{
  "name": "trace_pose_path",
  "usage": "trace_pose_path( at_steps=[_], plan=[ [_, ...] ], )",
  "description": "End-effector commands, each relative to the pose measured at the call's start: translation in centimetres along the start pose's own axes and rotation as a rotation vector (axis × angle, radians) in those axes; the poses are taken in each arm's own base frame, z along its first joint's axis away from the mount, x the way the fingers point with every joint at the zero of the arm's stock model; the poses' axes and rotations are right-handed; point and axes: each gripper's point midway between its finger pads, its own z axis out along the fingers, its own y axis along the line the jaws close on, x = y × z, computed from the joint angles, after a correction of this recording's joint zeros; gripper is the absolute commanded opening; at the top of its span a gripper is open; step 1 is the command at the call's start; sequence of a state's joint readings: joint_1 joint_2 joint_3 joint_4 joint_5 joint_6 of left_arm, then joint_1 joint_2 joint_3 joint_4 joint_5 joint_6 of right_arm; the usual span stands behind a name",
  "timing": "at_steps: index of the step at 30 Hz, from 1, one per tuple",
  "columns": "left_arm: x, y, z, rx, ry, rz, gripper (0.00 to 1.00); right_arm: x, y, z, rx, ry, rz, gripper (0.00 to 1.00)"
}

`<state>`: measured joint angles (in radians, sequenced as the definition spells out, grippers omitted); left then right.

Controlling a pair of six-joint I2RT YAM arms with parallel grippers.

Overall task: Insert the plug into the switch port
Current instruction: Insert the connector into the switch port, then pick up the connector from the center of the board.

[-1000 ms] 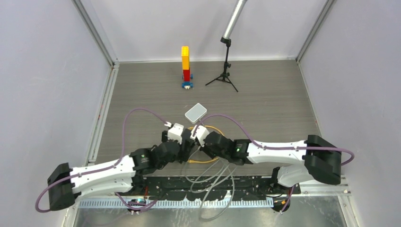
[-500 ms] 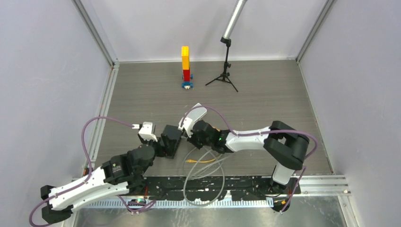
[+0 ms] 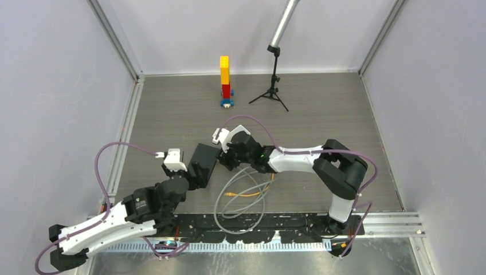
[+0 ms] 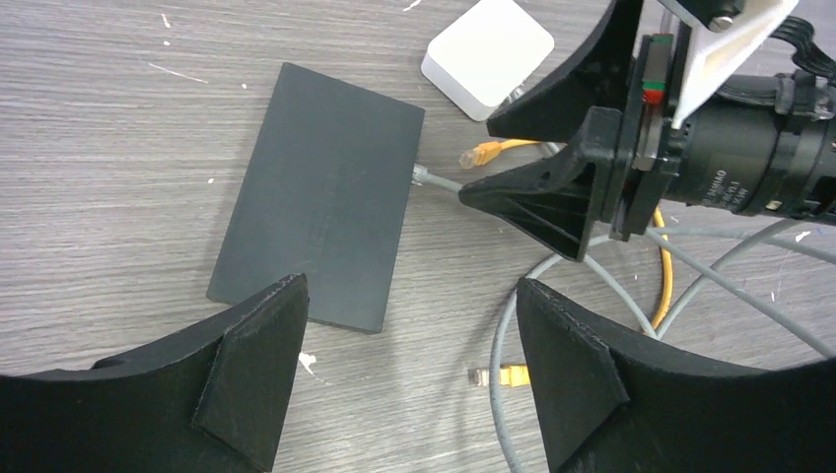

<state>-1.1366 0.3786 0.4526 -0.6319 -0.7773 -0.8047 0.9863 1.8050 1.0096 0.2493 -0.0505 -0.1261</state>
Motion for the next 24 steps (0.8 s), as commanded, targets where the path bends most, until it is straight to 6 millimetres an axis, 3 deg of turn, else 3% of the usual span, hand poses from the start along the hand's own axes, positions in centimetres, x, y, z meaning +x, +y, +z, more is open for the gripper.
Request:
trace_pose_path(
  at_steps=[1,5,10,14,17,20,24],
  plan=[
    [-1.8,0.5,-0.4,-0.028,-0.061,-0.035,0.80,-3.8,-1.0,-3.0,0.047,-0.067,0.000,0.59],
    [-1.8,0.5,-0.4,-0.037,-0.041,0.001,0.81,-4.4,-3.4,-6.3,0.187,-0.007,0.088,0.59],
    [-1.1,-0.7,0.0,-0.012,0.000,0.021,0.83,-5.3,-4.4,-11.5,0.276,0.018,0.194,0.61],
    [-0.8,-1.4,0.2,0.004,0.019,0.019,0.84,-3.2,-6.1,-14.4,0.374,0.084,0.305,0.62],
    [-0.9,-1.7,0.2,0.011,0.025,0.022,0.84,-0.8,-8.3,-15.2,0.426,0.146,0.326,0.62],
    [-1.1,-2.0,0.1,0.025,0.025,0.024,0.84,1.0,-12.4,-15.2,0.484,0.183,0.382,0.59],
    [-1.7,-2.7,-0.1,0.046,0.027,0.025,0.84,2.6,-15.4,-12.9,0.460,0.232,0.403,0.56]
  ],
)
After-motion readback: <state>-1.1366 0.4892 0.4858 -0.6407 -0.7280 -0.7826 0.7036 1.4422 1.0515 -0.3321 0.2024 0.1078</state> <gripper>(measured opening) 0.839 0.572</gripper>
